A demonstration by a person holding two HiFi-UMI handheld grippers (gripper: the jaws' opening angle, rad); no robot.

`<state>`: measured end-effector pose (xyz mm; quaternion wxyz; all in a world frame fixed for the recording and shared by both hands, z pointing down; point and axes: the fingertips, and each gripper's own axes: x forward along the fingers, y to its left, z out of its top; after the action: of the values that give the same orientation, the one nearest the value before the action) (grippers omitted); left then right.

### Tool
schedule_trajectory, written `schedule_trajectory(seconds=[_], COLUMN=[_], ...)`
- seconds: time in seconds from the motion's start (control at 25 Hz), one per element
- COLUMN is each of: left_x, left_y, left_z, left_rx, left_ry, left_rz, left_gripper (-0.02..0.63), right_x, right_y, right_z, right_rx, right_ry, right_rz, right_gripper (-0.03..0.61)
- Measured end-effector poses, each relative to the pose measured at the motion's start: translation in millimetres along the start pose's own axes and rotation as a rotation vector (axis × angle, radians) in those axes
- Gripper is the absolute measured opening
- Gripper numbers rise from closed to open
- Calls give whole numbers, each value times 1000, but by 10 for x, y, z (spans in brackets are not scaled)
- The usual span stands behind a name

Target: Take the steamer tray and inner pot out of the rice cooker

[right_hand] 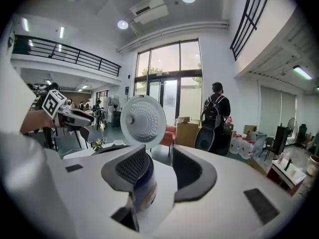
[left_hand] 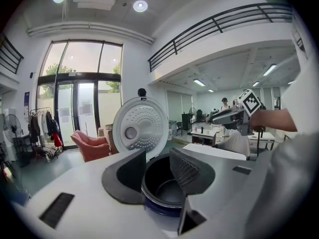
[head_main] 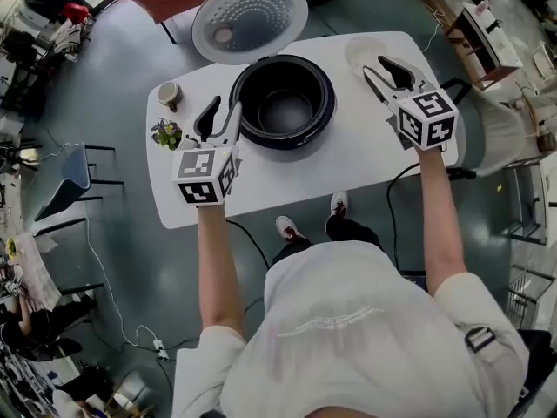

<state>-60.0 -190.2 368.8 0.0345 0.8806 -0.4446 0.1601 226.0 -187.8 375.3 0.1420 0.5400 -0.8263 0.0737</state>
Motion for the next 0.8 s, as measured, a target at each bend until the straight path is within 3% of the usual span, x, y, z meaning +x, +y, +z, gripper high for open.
schedule_trajectory(seconds=[0.4, 0.8], left_x=[-535, -506], left_y=[412, 473], left_z=[95, 48], left_rx=[36, 30], left_ry=[-75, -76], left_rz=[-6, -35], left_gripper=[163, 163], right_x=[-331, -237], right_y=[695, 835], right_z=[476, 472], right_rx=[5, -9], right_ry=[-109, -87], right_rz=[-33, -40], right_gripper=[196, 196])
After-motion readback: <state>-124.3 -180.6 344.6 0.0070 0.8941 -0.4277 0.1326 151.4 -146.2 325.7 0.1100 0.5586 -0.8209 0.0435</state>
